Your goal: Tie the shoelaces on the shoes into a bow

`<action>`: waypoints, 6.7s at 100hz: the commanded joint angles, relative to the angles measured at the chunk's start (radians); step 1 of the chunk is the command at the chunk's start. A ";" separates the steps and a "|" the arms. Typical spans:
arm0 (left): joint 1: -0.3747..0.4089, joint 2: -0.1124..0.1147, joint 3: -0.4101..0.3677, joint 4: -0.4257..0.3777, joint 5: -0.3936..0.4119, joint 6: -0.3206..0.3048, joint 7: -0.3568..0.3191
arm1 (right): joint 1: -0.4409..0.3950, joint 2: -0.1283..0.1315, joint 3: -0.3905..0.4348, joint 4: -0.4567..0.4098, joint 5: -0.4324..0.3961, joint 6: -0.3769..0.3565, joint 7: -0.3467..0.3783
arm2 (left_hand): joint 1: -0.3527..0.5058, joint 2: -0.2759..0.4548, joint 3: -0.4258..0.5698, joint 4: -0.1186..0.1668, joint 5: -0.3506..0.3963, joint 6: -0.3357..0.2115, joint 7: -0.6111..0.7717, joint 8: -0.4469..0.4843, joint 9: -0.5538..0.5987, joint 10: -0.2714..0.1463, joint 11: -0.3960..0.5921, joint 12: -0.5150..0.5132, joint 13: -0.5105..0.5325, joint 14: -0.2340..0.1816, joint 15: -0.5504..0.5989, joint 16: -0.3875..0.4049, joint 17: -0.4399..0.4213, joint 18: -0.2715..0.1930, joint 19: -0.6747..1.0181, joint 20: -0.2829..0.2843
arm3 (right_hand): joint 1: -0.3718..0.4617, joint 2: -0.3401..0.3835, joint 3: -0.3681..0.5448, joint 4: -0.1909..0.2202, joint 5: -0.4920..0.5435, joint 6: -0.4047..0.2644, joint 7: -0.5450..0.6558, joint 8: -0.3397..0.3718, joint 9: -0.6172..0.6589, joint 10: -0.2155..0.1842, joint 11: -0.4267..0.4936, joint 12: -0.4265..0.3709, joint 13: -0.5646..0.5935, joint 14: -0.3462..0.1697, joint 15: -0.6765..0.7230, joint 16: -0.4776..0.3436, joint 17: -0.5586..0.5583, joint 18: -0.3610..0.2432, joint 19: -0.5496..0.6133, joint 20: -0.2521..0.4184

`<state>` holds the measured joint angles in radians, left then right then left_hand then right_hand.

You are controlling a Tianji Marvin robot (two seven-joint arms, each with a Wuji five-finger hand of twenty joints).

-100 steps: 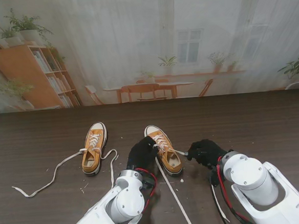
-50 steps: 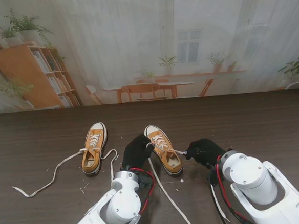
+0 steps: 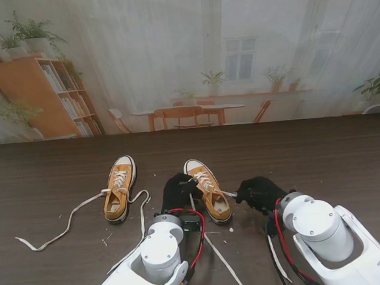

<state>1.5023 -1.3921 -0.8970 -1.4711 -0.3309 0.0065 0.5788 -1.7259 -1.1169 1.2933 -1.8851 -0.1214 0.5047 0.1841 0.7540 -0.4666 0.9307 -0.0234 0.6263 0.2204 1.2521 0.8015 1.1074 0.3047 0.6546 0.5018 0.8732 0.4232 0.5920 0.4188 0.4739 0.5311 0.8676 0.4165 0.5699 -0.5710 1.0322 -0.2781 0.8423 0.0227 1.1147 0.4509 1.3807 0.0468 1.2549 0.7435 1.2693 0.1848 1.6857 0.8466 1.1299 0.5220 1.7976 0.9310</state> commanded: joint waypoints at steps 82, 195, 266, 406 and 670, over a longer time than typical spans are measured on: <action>-0.051 0.062 -0.077 -0.032 0.254 0.161 -0.166 | -0.044 -0.006 0.032 -0.054 -0.012 -0.021 -0.027 | 0.038 0.044 -0.168 0.116 -0.005 -0.065 0.017 0.025 0.143 -0.239 0.671 0.403 0.400 -0.350 1.146 0.217 0.639 -0.495 1.226 0.383 | -0.007 -0.098 0.051 -0.003 0.009 -0.017 -0.013 -0.027 0.039 -0.032 0.042 0.025 0.035 -0.053 0.109 0.021 0.043 -0.046 0.238 0.018; -0.046 0.151 -0.197 -0.070 0.452 0.041 -0.314 | -0.052 -0.020 0.021 -0.023 -0.346 -0.268 -0.234 | 0.018 0.175 -0.487 0.083 0.106 0.000 -0.707 -0.479 0.196 -0.273 0.695 0.389 0.398 -0.304 1.163 0.216 0.635 -0.446 1.226 0.414 | 0.041 -0.088 0.112 -0.002 -0.155 -0.067 -0.151 -0.203 -0.111 -0.034 0.053 0.095 0.041 -0.161 0.105 0.025 0.056 -0.161 0.296 0.015; -0.182 0.236 -0.128 -0.026 0.427 -0.266 -0.663 | 0.000 -0.022 0.009 -0.089 -0.299 -0.397 -0.239 | -0.088 -0.013 -0.408 0.006 0.151 -0.067 -1.033 -0.633 0.211 -0.336 0.671 0.364 0.399 -0.342 1.139 0.202 0.637 -0.499 1.226 0.359 | 0.022 -0.103 0.119 -0.001 -0.107 -0.072 -0.204 -0.247 -0.103 -0.039 0.032 0.099 0.041 -0.149 0.093 0.010 0.052 -0.158 0.285 -0.009; -0.296 0.180 0.055 0.075 0.389 -0.192 -0.599 | 0.017 0.014 0.014 -0.038 -0.311 -0.585 -0.106 | 0.215 -0.010 -0.501 -0.050 0.305 -0.168 -0.413 -0.563 0.225 -0.299 0.714 0.311 0.397 -0.276 1.133 0.193 0.627 -0.399 1.226 0.335 | 0.024 -0.138 0.120 -0.011 0.081 -0.245 -0.119 -0.249 -0.112 -0.041 0.004 0.112 0.041 -0.152 0.063 -0.016 0.049 -0.162 0.246 -0.035; 0.028 0.248 -0.286 -0.192 0.488 -0.185 -0.607 | 0.096 -0.075 -0.146 0.244 -0.349 -0.600 -0.539 | 0.220 0.048 -0.538 -0.011 0.232 -0.110 -0.574 -0.576 0.219 -0.337 0.716 0.321 0.398 -0.322 1.133 0.189 0.629 -0.427 1.226 0.327 | -0.240 0.024 0.090 0.132 -0.729 -0.180 -0.394 -0.270 -0.823 -0.056 -0.578 -0.389 -0.518 -0.034 -1.286 -0.555 -0.841 -0.223 -0.829 -0.533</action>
<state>1.5281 -1.1448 -1.1738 -1.6402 0.1642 -0.1761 -0.0206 -1.6296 -1.1825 1.1432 -1.6556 -0.5000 -0.0810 -0.3832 0.9309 -0.4424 0.4125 -0.0508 0.8633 0.1377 0.6841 0.2231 1.2825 -0.0077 1.3261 0.8298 1.2396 0.1114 1.6895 0.6060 1.0749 0.2503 1.8385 0.7418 0.3141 -0.5396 1.1020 -0.1659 0.1325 -0.1179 0.7161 0.1602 0.5798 0.0183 0.7354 0.3850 0.7977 0.1721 0.4750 0.3283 0.3358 0.3333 1.0329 0.4497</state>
